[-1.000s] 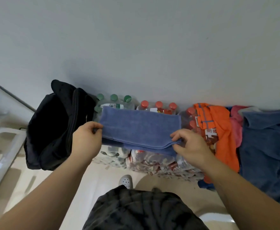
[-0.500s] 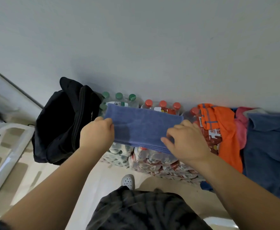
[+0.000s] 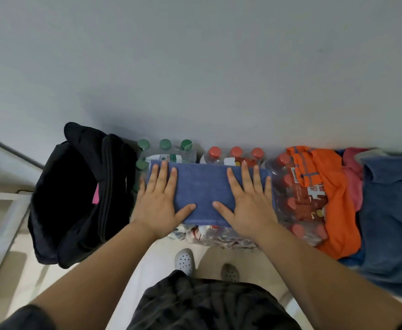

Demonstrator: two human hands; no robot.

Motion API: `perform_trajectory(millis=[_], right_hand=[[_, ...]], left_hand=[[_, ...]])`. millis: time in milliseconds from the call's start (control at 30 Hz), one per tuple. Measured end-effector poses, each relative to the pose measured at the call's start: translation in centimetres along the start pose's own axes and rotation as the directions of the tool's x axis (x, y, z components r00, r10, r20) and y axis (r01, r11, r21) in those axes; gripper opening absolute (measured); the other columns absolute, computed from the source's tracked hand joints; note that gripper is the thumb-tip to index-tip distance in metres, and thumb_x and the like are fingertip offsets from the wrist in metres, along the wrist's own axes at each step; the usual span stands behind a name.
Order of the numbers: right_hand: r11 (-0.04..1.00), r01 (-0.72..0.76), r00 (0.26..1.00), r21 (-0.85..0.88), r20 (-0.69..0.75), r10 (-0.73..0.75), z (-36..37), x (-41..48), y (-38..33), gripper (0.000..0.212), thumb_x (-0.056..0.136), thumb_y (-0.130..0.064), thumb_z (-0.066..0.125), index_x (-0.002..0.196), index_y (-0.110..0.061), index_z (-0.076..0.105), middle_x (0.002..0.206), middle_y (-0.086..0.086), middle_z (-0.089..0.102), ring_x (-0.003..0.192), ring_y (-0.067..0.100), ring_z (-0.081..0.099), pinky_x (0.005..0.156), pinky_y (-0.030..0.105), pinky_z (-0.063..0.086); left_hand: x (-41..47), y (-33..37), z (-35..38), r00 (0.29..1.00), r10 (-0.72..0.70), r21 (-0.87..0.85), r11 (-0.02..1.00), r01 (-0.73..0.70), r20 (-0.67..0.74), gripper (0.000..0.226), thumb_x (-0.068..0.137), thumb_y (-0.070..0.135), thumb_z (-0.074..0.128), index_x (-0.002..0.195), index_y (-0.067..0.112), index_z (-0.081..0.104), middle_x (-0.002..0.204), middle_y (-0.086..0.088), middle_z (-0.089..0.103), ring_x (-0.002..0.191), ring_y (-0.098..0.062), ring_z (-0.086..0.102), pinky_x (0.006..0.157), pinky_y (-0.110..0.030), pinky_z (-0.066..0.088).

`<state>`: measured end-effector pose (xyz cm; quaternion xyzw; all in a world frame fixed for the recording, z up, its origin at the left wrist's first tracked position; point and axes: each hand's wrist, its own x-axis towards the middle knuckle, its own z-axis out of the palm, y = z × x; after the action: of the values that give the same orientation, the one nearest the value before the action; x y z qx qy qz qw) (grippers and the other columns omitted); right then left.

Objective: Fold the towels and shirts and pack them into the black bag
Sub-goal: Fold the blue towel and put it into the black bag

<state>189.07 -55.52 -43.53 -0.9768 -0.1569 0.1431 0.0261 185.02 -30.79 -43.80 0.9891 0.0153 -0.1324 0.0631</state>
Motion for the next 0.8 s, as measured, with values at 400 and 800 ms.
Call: perform_trajectory(millis=[400, 800], right_hand=[[0.997, -0.042, 0.998, 0.057, -0.033, 0.044, -1.7, 0.6, -4.2, 0.082, 0.088, -0.081, 0.012, 0.155, -0.040, -0.015, 0.162, 0.001, -0.032, 0.147, 0.033, -0.033, 0.115, 0.063, -0.019], [0.997, -0.070, 0.997, -0.028, 0.013, 0.070, 0.2, 1.5, -6.2, 0.076, 0.092, -0.076, 0.018, 0.154, -0.045, -0.013, 0.163, 0.002, -0.029, 0.146, 0.035, -0.032, 0.116, 0.067, -0.012]], left_hand=[[-0.7, -0.8, -1.4, 0.996, -0.062, -0.176, 0.983, 0.049, -0.071, 0.064, 0.102, 0.048, 0.036, 0.159, 0.031, 0.012, 0.163, -0.019, -0.020, 0.152, -0.036, -0.010, 0.124, -0.046, 0.006], [1.1, -0.9, -4.1, 0.995, -0.095, -0.166, 0.981, 0.096, 0.018, 0.058, 0.090, 0.040, 0.063, 0.144, 0.037, 0.043, 0.135, -0.014, 0.038, 0.121, -0.036, 0.037, 0.104, -0.045, 0.038]])
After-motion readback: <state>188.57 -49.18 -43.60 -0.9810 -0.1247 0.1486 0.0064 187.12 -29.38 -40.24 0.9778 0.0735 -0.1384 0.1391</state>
